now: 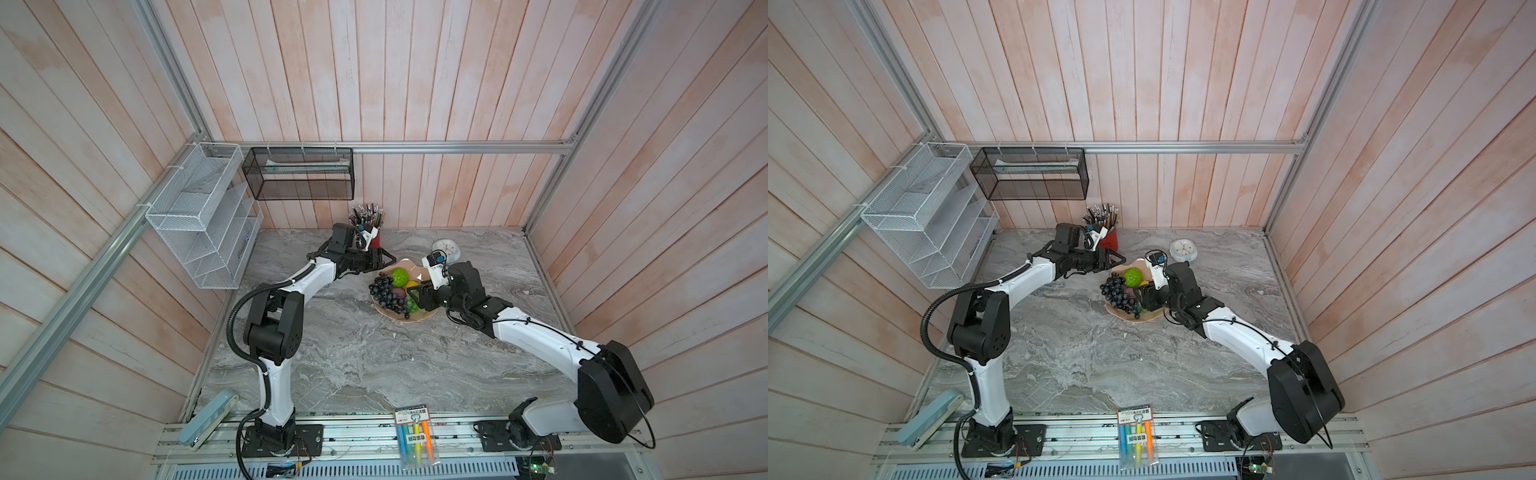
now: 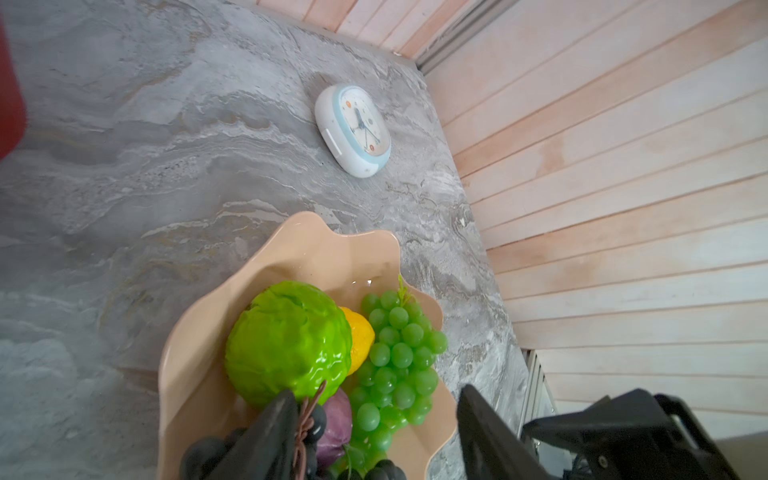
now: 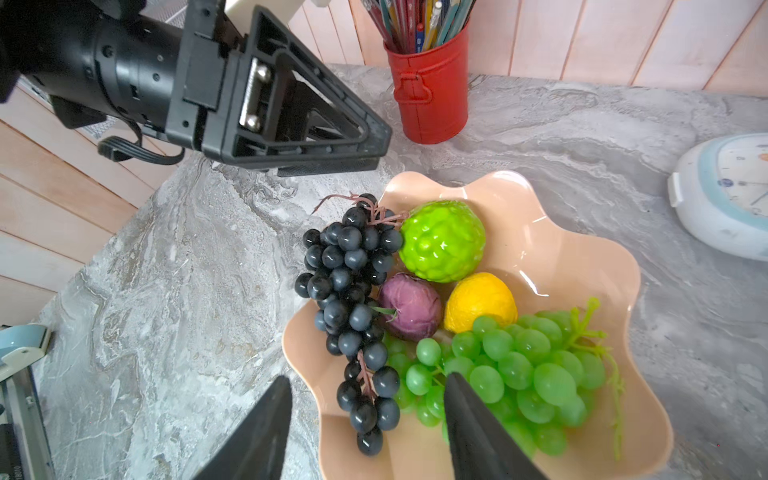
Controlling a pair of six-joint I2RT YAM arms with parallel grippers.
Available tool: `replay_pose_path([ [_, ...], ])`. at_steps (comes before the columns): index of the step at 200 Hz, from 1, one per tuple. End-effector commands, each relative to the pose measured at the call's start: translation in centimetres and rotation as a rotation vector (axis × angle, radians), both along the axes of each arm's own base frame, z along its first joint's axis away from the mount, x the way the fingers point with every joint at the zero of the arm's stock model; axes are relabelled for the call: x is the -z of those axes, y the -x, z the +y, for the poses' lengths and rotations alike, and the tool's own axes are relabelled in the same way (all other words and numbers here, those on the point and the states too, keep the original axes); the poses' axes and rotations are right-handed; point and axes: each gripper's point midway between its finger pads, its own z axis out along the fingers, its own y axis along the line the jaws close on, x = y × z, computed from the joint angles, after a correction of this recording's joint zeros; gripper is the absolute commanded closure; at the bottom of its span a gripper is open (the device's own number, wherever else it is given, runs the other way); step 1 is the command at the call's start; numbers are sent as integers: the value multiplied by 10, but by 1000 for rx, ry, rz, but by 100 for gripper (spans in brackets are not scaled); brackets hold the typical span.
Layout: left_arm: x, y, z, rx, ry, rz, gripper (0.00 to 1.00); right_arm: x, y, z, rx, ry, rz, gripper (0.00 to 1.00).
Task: Place and organize the fake fruits in the fruit bowl
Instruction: 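Lower the black grapes into the bowl beside the fig with the left gripper, then open the left gripper to release the black grapes in the bowl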
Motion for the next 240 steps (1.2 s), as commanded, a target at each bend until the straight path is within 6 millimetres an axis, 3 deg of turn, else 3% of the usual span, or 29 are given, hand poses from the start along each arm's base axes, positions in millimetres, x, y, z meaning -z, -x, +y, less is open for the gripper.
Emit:
replay_pose_path([
  [1,-16,4,17,-57,-85,-67,35,17,8,-11,36,41,49,40],
  [27,-6,7,48,-203,-211,-75,48,15,10,-13,38,46,49,41],
  [49,6,14,68,-286,-294,-63,66,16,10,-13,41,39,48,43],
  [65,15,20,70,-289,-310,-55,73,19,10,-12,40,33,54,44],
  [85,30,27,59,-242,-311,-25,80,25,11,-10,34,32,69,45],
  [145,57,30,35,-202,-294,4,83,32,15,-11,29,40,90,46],
  [205,71,30,19,-156,-207,34,84,40,22,-14,35,42,114,46],
  [240,72,32,19,-158,-192,39,84,37,21,-13,32,43,110,46],
])
